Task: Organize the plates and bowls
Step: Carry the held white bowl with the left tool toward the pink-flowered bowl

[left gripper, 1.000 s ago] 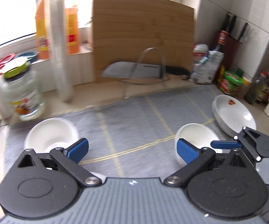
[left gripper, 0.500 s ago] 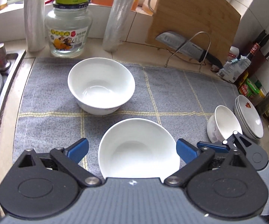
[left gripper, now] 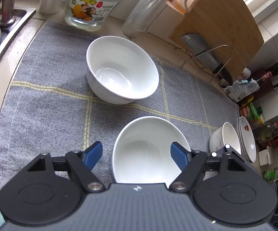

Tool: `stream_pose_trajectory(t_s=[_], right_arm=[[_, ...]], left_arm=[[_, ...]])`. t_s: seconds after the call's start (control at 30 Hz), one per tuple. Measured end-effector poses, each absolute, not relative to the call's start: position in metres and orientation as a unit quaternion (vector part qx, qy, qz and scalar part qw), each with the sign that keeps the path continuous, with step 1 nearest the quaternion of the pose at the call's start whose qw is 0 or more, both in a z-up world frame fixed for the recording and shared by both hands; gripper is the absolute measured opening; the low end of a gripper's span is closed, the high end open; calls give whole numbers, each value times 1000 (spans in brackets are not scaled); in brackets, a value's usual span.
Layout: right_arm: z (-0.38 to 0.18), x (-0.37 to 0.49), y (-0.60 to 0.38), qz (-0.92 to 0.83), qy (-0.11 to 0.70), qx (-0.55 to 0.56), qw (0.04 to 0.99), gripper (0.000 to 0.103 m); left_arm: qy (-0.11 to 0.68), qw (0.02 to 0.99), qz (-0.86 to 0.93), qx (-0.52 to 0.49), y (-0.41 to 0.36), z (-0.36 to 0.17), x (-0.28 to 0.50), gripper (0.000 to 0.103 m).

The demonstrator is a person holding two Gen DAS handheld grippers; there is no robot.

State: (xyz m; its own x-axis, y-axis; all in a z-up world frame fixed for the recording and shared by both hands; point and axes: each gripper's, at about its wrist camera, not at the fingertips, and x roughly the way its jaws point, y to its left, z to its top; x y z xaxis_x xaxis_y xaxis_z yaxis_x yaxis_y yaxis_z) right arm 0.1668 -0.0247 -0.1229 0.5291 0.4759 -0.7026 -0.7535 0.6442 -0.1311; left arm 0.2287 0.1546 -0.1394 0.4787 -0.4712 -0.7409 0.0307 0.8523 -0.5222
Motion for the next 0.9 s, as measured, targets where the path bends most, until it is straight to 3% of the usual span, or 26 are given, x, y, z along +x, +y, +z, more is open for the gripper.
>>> stream_pose_trajectory(t_s=[0.2, 0.9], right_arm=[[-124, 168, -20, 367, 319, -218, 846, 94], [-127, 166, -13, 364, 314, -231, 846, 93]], left_arm=[[493, 821, -157, -240, 157, -146, 230, 70], [500, 813, -168, -247, 155, -148, 235, 70]])
